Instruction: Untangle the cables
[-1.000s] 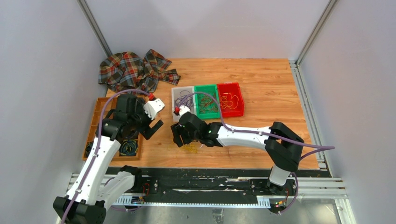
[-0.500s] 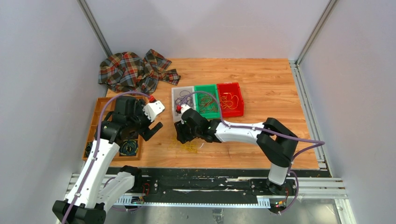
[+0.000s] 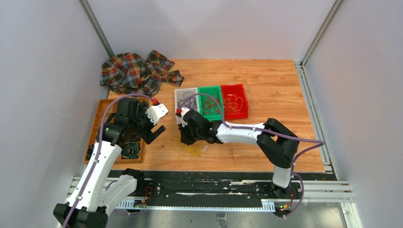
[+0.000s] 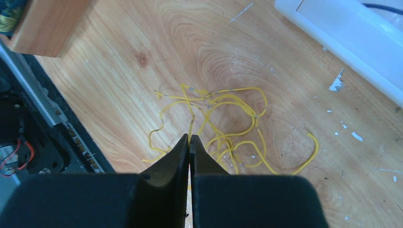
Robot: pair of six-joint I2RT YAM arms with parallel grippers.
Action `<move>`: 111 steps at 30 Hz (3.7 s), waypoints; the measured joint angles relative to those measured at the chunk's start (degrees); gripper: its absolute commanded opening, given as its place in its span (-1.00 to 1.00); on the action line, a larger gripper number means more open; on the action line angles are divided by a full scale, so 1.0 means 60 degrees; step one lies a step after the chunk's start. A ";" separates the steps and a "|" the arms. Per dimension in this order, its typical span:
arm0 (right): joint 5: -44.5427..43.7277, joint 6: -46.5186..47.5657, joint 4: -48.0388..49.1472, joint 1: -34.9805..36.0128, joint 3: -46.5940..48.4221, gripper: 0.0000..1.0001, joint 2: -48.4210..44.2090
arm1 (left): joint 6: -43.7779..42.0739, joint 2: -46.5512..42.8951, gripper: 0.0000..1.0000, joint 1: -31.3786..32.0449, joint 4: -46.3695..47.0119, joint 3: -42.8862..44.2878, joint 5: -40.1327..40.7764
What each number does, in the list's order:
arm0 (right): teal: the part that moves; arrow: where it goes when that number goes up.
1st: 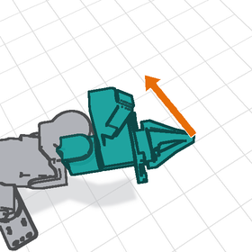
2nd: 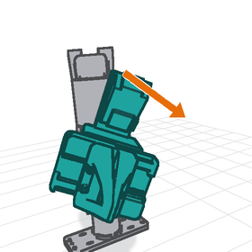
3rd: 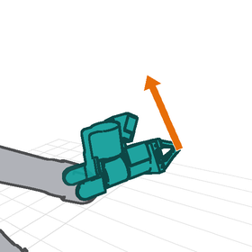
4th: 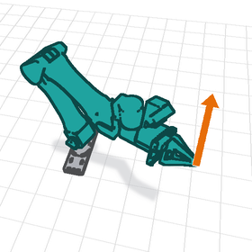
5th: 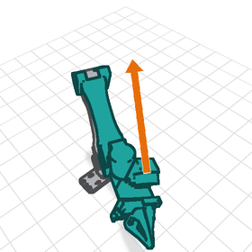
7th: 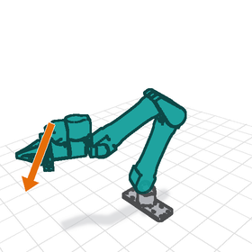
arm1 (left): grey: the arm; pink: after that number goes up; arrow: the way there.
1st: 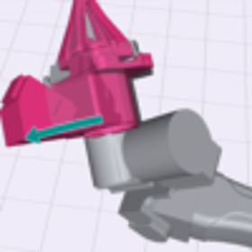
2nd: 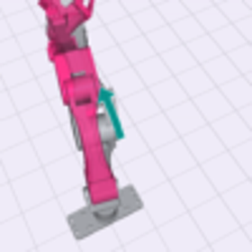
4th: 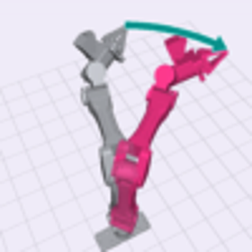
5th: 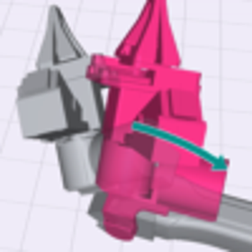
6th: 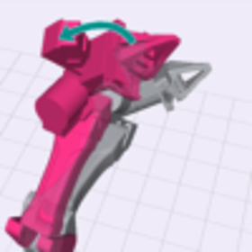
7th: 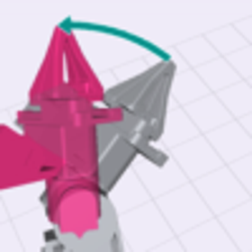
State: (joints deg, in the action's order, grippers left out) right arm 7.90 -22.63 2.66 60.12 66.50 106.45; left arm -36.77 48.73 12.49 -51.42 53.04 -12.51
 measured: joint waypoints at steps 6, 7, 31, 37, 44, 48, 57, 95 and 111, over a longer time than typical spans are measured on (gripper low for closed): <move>0.0000 0.0131 -0.0062 -0.0011 -0.0157 -0.99 -0.1173 | -0.0095 0.0076 0.98 0.0000 -0.0076 0.0000 -0.0266; 0.0000 0.0164 -0.0055 -0.0011 -0.0215 -0.99 -0.1475 | -0.0095 0.0124 1.00 0.0000 -0.0087 0.0000 -0.0339; 0.1938 -0.0503 0.0514 -0.0113 -0.1541 -0.99 -0.5537 | 0.0262 0.0637 1.00 0.0528 -0.0656 0.1829 -0.3763; 0.2550 -0.0295 0.0412 -0.0171 -0.1810 -0.99 -0.6262 | 0.0656 0.0987 0.87 0.1078 -0.0841 0.2397 -0.4648; 0.3045 -0.0215 0.0259 -0.0171 -0.1778 -0.99 -0.6251 | 0.1129 0.1202 0.59 0.2510 -0.0922 0.2681 -0.5202; 0.3257 -0.0127 0.0131 -0.0171 -0.1610 -0.99 -0.6277 | 0.1198 0.1209 0.16 0.2612 -0.0962 0.2681 -0.5184; 0.3322 0.0022 -0.0153 -0.0171 -0.1523 -0.99 -0.6375 | 0.1173 0.1279 -0.88 0.2626 -0.1027 0.2827 -0.4765; 0.3111 0.0222 -0.0517 -0.0550 -0.1464 -0.99 -0.6553 | 0.2565 0.2710 -0.60 0.2710 -0.1446 0.3952 -0.5821; 0.2816 0.0233 -0.0630 -0.0583 -0.1475 -0.09 -0.6776 | 0.3060 0.2335 -0.99 0.2750 -0.0911 0.4728 -0.4218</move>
State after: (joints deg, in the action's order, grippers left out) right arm 24.80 -21.23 -1.13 56.62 57.65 65.80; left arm -18.41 62.74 28.99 -56.88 81.41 -37.82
